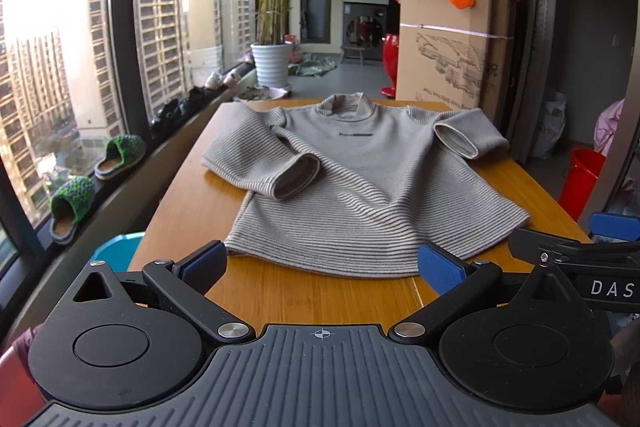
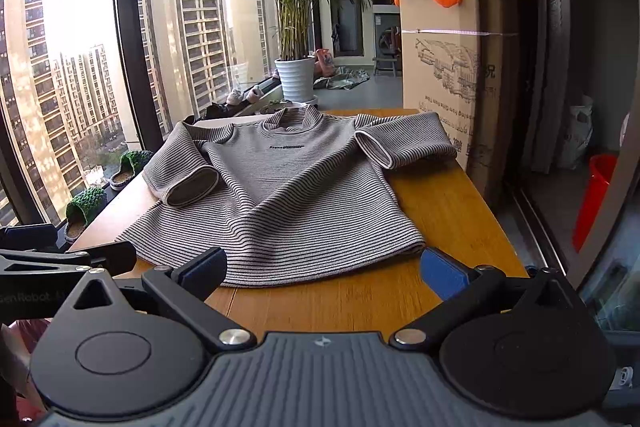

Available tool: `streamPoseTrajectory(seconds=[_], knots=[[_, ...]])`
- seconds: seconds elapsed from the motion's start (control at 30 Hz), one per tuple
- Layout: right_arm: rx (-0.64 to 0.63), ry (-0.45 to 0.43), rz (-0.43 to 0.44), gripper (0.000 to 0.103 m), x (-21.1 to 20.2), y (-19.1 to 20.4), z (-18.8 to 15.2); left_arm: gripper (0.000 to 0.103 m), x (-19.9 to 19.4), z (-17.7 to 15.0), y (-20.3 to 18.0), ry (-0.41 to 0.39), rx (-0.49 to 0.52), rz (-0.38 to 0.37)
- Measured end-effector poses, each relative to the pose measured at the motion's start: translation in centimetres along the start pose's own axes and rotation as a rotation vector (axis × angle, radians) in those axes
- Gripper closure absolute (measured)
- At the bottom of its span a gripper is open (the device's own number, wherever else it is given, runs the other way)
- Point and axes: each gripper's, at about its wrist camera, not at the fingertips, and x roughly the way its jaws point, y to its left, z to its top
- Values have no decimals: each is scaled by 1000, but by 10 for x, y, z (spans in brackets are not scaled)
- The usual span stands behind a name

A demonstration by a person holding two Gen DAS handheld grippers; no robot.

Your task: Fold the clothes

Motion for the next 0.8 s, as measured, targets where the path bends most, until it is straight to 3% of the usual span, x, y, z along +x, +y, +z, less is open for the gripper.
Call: streamPoseTrajectory(seconds=[0.8], knots=[[-1,-17,3,0,-4,-1,-1,0,-2,1,0,-17,4,3]])
